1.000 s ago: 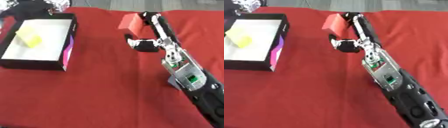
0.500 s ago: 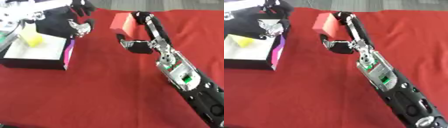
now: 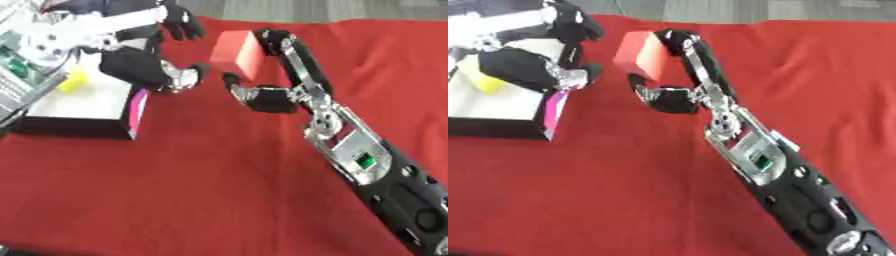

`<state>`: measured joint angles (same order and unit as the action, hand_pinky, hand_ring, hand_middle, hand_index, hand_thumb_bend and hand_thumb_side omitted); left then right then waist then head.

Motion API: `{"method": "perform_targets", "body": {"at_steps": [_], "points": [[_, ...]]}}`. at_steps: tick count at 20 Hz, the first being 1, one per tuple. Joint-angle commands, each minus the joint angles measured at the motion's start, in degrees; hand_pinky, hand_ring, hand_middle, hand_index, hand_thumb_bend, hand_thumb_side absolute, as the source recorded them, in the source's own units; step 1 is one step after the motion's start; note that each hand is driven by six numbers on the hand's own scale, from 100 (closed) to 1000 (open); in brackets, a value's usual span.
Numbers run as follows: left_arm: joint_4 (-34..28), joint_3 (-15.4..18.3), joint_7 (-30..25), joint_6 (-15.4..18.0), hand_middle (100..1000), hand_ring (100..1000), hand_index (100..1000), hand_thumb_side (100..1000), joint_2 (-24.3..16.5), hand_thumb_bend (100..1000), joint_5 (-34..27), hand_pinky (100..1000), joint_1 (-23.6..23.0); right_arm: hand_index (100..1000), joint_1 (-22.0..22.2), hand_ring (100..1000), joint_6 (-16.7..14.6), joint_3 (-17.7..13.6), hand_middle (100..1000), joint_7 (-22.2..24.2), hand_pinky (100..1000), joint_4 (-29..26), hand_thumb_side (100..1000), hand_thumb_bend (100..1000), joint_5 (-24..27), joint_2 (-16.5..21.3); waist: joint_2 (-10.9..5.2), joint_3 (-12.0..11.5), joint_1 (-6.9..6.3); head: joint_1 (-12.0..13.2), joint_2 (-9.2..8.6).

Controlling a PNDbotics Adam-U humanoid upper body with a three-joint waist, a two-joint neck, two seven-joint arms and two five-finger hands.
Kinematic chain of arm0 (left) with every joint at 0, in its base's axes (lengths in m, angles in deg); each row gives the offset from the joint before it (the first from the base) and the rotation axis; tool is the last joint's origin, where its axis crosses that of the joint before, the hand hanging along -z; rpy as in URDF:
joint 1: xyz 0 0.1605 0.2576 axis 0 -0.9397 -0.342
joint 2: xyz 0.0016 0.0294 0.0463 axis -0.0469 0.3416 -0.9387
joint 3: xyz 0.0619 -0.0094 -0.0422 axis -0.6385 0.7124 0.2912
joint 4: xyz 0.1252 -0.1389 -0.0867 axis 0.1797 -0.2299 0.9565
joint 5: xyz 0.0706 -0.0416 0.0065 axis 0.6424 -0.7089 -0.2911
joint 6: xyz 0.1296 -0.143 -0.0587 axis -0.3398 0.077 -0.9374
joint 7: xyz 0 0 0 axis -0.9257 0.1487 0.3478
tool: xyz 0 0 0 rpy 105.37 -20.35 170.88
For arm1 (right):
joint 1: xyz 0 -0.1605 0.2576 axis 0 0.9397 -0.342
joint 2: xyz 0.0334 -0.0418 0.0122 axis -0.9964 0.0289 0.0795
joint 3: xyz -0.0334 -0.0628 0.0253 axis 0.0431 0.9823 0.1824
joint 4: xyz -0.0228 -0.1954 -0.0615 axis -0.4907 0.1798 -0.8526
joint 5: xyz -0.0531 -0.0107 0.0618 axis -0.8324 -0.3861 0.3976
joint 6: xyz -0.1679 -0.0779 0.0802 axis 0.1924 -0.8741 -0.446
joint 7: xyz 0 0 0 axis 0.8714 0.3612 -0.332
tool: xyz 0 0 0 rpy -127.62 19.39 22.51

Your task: Pick up the objects with one hand, pass them to the other hand, and then place them into the box on the other side of the table.

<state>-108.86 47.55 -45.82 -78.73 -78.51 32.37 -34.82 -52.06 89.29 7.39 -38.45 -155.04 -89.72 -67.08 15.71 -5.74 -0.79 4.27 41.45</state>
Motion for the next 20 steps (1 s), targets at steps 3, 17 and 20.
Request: {"method": "perform_targets", "body": {"at_steps": [3, 17, 20], "points": [[1.06, -0.83, 0.58, 2.91, 789, 846, 885, 397, 0.01, 447, 7.36, 799, 1.49, 585, -1.15, 630, -0.1, 0.35, 506, 1.93, 801, -0.4, 100, 100, 0.68, -0.3, -2.07, -0.14, -1.0, -0.15, -0.07], [5.7, -3.06, 3.29, 3.52, 789, 844, 908, 334, 3.03, 434, 14.5, 790, 2.37, 583, -1.65, 637, -0.61, 3.14, 505, -1.27, 799, -0.41, 100, 100, 2.14, -0.86, -1.97, -0.14, -0.87, -0.18, -0.48], [6.15, -3.29, 4.2, 3.01, 785, 841, 905, 314, 3.41, 347, 14.41, 789, 2.38, 583, -1.76, 637, -0.74, 3.17, 505, -1.28, 800, -0.66, 100, 100, 2.02, -0.81, -1.93, -0.14, -0.87, -0.11, -0.61]]}}
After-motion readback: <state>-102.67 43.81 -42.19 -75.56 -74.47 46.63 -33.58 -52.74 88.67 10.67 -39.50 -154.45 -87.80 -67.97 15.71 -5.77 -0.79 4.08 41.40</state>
